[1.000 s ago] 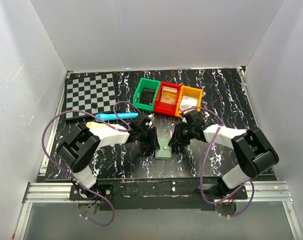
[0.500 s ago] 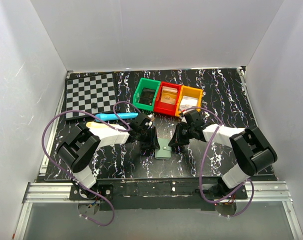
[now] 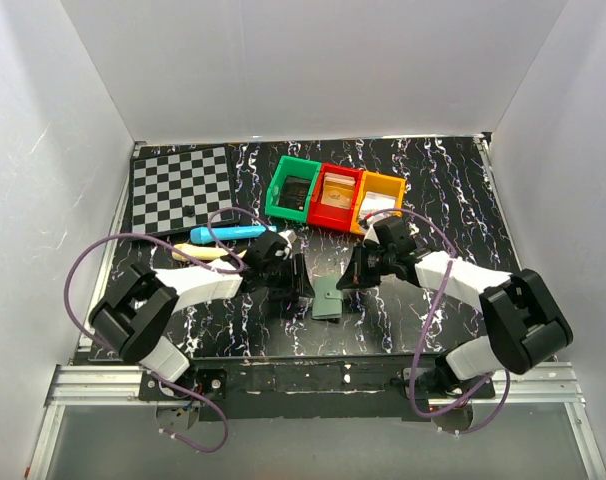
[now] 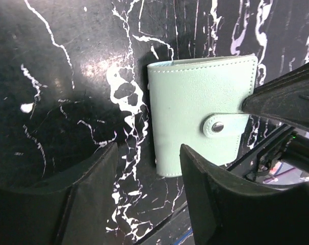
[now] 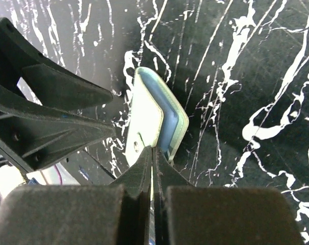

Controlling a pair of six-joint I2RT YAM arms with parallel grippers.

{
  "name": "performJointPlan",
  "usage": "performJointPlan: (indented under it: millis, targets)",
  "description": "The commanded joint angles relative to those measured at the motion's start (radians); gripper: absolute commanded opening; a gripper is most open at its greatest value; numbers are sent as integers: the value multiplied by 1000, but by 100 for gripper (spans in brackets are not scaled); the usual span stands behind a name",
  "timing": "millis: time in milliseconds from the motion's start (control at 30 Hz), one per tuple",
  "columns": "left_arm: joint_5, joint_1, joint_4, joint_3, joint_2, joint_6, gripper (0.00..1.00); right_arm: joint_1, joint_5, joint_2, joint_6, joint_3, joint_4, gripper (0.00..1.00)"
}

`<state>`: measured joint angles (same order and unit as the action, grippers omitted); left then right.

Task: Take the credit cards out of the card holder
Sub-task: Open the card holder at the center of the board.

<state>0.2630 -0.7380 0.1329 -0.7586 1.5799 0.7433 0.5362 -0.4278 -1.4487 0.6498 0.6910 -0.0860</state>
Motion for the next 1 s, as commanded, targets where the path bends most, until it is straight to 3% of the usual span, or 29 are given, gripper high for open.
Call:
performJointPlan:
  millis: [0,267,300,333,367,633,767,967]
  targets:
    - [33,32,-127,76,-129,22,54,-10,-54,66,-42,15,-47,1]
    - [41,71,-444,257,-302,105,66,-10,-55,151,-119,96,-201,1]
    - [24,71,-466,268,-331,103,69,-10,-43,163,-130,116,-237,1]
    - [9,72,-484,277,-362,103,87,-10,-37,171,-142,131,-273,1]
    - [-1,72,-502,284,-383,99,89,-10,-35,180,-150,146,-291,1]
    - [85,72,-693,338,-426,107,96,-1,-94,237,-113,199,-311,1]
    - [165,72,-918,419,-402,137,97,2,-184,257,-82,217,-281,1]
    - [193,78,-957,438,-385,146,97,2,-295,278,-19,232,-199,1]
